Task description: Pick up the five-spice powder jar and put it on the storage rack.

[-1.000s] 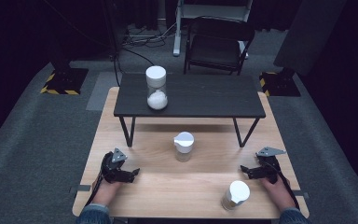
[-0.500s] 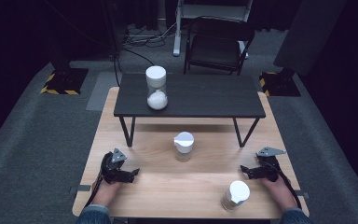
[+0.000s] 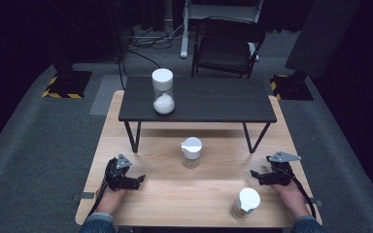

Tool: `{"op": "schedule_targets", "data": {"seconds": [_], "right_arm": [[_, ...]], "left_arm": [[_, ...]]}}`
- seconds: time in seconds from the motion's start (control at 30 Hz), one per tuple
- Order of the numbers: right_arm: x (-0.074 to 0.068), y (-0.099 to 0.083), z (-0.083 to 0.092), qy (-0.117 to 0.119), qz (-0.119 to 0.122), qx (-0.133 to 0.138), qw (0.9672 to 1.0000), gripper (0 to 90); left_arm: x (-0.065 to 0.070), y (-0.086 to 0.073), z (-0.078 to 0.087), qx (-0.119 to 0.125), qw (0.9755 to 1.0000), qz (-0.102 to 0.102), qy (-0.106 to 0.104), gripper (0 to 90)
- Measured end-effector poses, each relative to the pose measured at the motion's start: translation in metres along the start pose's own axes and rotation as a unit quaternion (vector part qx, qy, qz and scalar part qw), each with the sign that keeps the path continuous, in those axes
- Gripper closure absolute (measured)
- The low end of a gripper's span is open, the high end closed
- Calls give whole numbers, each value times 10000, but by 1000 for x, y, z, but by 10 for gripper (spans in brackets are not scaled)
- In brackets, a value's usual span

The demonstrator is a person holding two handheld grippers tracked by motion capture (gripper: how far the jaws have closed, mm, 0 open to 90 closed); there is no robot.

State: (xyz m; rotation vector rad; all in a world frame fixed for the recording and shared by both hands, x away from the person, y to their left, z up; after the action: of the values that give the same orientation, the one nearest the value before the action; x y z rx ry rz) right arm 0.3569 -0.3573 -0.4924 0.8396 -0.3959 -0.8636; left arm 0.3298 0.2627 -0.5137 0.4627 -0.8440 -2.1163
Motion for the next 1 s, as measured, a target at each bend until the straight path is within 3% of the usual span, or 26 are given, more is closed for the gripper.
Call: {"op": "schedule_targets", "data": {"seconds": [0.33, 0.63, 1.0], "right_arm": [[-14, 16, 16, 134, 152, 417, 9989, 22], [-18, 32, 29, 258, 200, 798, 9963, 22], [-24, 49, 31, 392, 177, 966, 9944, 22]], "left_arm": [[0, 0, 0, 0, 10000, 3, 0, 54], [0, 0, -1, -14, 10000, -26, -32, 45], [-1, 1, -1, -28, 10000, -48, -45, 29]]}}
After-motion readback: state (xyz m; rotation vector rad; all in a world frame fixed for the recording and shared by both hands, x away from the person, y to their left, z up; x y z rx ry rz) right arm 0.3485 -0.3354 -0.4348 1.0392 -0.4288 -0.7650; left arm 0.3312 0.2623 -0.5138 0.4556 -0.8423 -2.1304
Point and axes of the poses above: each handheld gripper's, and its own axes: z roughly backward along the jaws, y roughly out of its top, x roughly to its right, the point moved 8 cm from there along -z, roughly forward along the jaws, and after that the axes turned 4 degrees about -z, right-handed, at the moved point
